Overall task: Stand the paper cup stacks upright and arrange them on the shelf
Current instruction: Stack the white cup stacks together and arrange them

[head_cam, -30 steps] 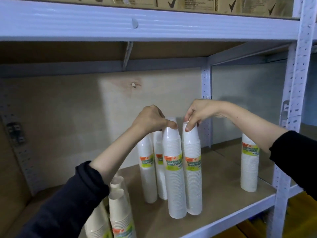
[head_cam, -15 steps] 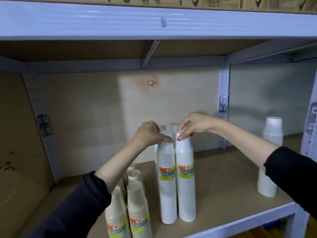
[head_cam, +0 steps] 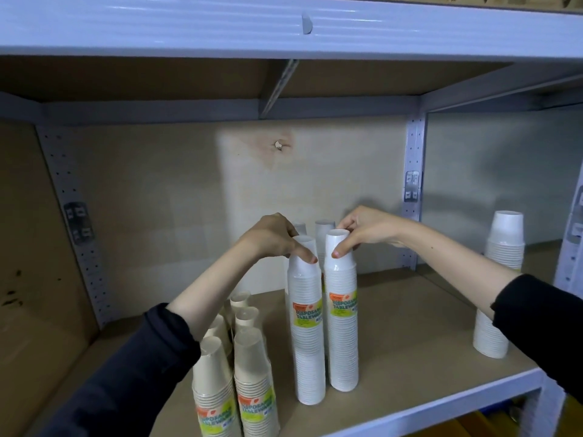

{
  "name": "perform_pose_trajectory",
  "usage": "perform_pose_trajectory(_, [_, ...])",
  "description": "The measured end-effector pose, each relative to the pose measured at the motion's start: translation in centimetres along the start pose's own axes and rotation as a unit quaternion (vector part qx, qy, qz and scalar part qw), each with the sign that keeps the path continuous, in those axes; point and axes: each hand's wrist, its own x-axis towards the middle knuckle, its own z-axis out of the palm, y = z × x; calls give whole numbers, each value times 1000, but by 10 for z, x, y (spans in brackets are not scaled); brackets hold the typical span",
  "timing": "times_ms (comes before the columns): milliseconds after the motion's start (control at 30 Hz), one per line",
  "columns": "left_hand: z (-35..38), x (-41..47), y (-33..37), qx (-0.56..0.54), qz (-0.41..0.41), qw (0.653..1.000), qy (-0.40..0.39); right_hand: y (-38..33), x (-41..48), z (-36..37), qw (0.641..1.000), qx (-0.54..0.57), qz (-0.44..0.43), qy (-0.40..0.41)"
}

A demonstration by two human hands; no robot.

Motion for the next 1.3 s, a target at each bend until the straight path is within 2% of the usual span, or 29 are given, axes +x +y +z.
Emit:
perform_pose_trajectory(300, [4,10,0,-5,-6,998,55,1,14,-1,1000,11,7,18])
perform_pose_trajectory(767, [7,18,-10,-4,3,1000,3,10,22,3,999,34,10,-10])
perform_pose_trajectory(1300, [0,18,-9,20,10,1000,6,7,16,-5,999,17,10,29])
